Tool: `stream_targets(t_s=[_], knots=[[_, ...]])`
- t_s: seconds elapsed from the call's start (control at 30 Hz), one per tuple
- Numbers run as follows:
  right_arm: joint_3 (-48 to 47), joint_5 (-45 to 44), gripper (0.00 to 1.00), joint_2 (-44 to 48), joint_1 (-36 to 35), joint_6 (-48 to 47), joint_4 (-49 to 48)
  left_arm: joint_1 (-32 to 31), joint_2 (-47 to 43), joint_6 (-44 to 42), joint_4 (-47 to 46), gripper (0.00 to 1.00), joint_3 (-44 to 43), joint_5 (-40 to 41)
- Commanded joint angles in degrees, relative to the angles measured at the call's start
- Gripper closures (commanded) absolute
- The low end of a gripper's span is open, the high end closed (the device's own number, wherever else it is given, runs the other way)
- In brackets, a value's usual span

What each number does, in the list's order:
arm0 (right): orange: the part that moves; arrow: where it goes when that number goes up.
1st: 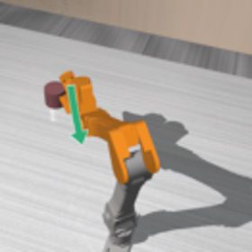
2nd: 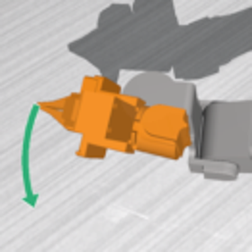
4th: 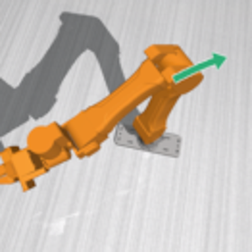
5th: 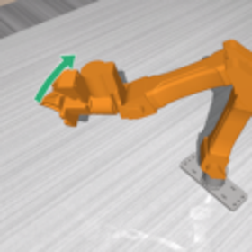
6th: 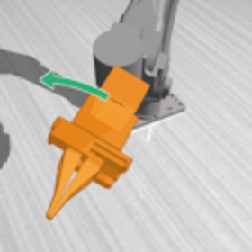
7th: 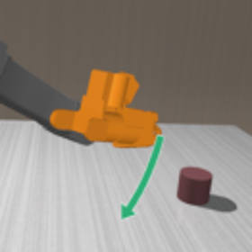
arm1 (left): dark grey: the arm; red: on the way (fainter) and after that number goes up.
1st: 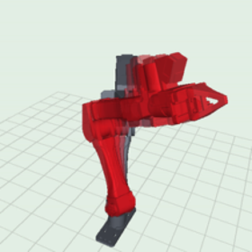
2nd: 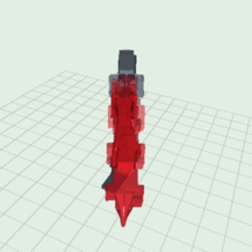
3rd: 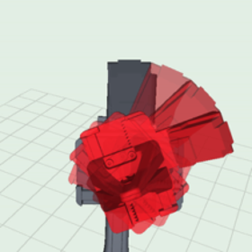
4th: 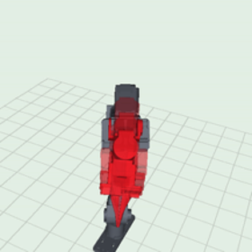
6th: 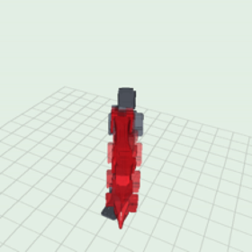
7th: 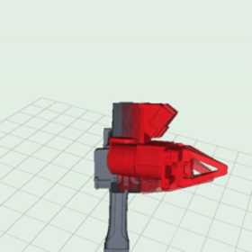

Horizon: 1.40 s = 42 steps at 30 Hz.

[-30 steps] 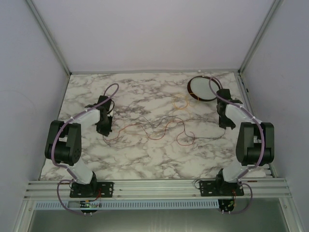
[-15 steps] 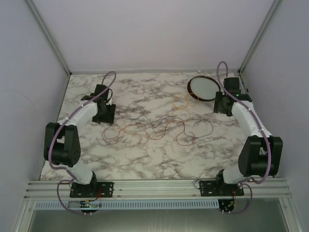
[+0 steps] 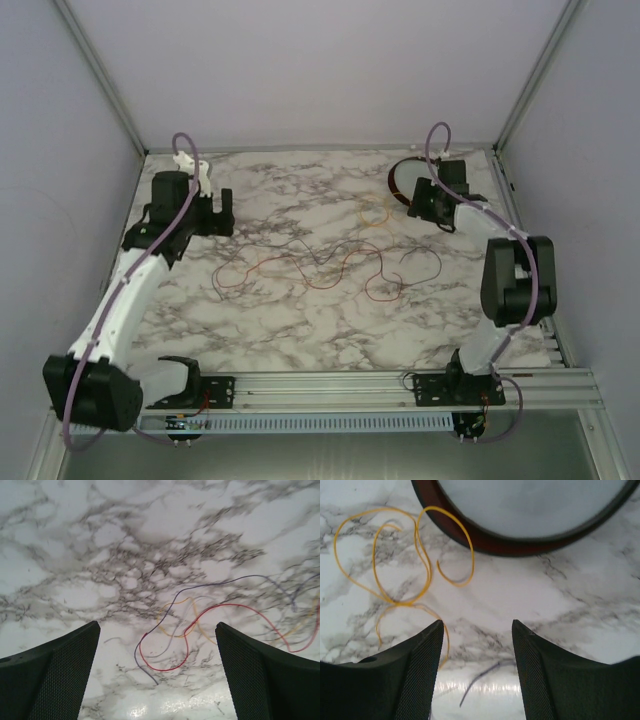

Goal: Zip-tie the wires
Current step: Straighten the cable at the center of the board, then pick up the cable at the center of the board.

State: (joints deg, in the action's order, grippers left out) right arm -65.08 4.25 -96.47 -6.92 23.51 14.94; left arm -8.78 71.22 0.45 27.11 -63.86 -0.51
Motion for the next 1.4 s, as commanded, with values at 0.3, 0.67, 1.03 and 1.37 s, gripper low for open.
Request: stream_targets(t_s=[0.3, 0.67, 1.03, 1.37], knots=[[-8.56, 0.40, 0.58, -14.44, -0.84, 2.40, -8.98, 0.25, -16.72, 5.83, -20.73, 0.00, 9.35, -12.32], [-7.36, -2.66, 1.00, -11.91, -3.38, 0.10, -11.03, 0.17, -17.66, 10.70, -28.26, 0.00, 11.01, -18.88], [-6.21, -10.28, 1.00, 10.27, -8.69, -2.13, 5.47, -8.77, -11.73, 7.47, -41.74, 0.00, 10.80, -25.02], [-13.39, -0.32, 1.00, 22.38, -9.02, -6.80, 21.92, -23.44, 3.33, 2.29, -55.69, 0.00, 3.01, -26.49]])
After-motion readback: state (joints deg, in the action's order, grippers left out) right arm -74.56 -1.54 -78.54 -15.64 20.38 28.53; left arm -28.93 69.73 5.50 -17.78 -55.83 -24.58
